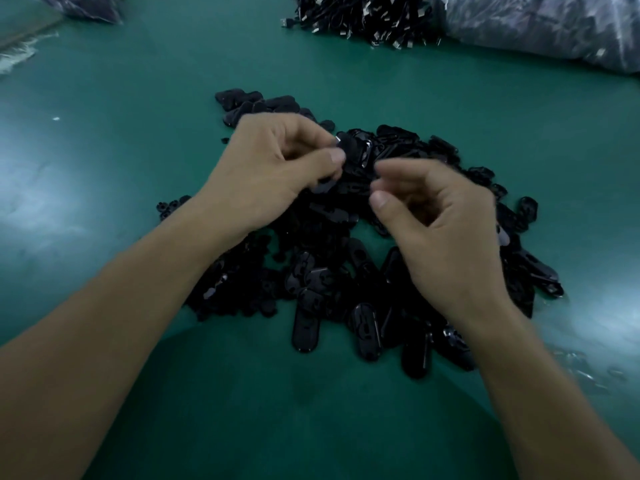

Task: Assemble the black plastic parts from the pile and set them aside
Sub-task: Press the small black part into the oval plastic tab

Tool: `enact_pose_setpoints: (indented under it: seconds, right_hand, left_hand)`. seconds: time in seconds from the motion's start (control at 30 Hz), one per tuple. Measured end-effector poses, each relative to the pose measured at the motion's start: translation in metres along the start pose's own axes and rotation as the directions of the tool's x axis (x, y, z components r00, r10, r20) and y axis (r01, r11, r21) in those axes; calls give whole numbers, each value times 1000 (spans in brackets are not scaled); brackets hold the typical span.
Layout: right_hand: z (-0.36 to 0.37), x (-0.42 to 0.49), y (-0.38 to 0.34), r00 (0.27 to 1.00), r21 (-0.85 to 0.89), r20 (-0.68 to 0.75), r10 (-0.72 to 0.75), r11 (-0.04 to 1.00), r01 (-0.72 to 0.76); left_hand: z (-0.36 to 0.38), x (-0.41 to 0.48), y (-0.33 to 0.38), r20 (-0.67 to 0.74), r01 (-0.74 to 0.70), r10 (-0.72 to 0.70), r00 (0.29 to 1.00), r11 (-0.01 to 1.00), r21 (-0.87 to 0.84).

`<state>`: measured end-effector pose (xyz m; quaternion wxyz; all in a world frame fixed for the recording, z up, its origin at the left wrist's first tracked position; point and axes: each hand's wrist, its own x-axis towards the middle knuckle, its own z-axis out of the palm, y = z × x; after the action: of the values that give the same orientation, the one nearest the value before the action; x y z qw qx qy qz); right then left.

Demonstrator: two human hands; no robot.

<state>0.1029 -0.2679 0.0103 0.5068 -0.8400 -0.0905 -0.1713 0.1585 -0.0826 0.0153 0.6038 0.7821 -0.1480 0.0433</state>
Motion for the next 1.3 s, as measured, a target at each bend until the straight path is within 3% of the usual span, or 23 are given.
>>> enact_pose_setpoints:
  seconds: [0.1,0.2,0.33,0.5,0.73,1.03,1.13,1.3]
  right_hand:
    - [8,0,-11,970,-224,239,-35,970,90]
    - [22,3,-27,875,-407,481,-52,871,275]
    - [43,5,-49,815,-449,577,-60,810,378]
    - [56,6,-51,806,-510,592,-12,769,386]
    - [63,6,-50,820,-480,570,45,829,288]
    - [64,3,-54,807,-505,590,22,790,347]
    - [62,3,-51,830,-458,558,-17,828,325]
    - [36,13,-36,935,-251,355,-9,962,105]
  left_hand:
    - [-5,6,-8,-196,73,-92,976,992,-104]
    - [-9,9,-11,-281,84,-137,950,978,-192]
    - [-10,10,-11,-312,82,-135,940,981,-178]
    - [-9,8,-9,-356,68,-132,925,980,-186]
    - [-7,8,-9,-385,40,-125,914,974,-222]
    - [-7,9,-12,-425,77,-112,898,992,-99]
    - [-7,9,-12,-428,76,-120,896,990,-119]
    - [-4,7,-10,-359,32,-82,930,989,-144]
